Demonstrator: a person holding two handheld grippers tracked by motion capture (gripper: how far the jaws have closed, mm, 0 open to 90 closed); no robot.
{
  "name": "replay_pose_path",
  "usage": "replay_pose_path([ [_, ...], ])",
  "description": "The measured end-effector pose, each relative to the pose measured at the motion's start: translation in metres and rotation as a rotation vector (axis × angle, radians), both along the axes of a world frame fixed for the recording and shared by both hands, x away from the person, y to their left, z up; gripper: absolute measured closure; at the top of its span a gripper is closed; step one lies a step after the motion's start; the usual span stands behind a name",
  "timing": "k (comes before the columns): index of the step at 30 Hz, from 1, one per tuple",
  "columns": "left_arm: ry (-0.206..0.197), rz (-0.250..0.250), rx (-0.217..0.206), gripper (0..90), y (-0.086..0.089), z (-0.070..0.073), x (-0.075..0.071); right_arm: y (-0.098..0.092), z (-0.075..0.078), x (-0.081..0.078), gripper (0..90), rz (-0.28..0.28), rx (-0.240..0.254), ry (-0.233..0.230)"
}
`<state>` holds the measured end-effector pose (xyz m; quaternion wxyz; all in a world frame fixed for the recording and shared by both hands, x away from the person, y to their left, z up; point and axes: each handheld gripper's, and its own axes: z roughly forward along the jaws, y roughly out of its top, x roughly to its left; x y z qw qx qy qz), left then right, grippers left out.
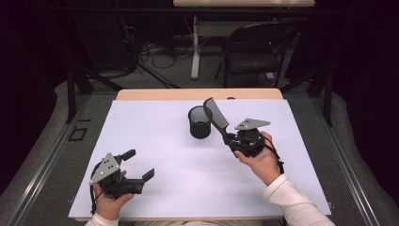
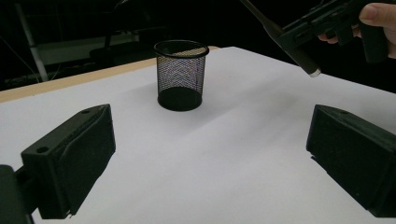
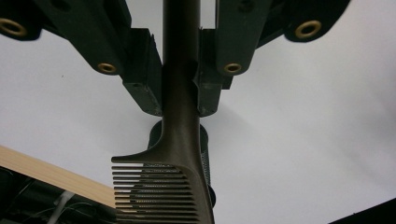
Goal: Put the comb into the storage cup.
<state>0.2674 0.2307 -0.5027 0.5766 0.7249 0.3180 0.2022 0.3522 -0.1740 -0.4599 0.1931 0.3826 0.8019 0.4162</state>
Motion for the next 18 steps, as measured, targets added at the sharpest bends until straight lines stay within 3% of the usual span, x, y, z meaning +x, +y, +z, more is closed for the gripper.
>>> replay_pose_path([
  [18, 0.002, 0.001, -0.002, 1.4, 0.0, -0.001, 0.001, 0.018, 0.001, -0.006, 72.7, 0.021, 0.037, -0.081],
])
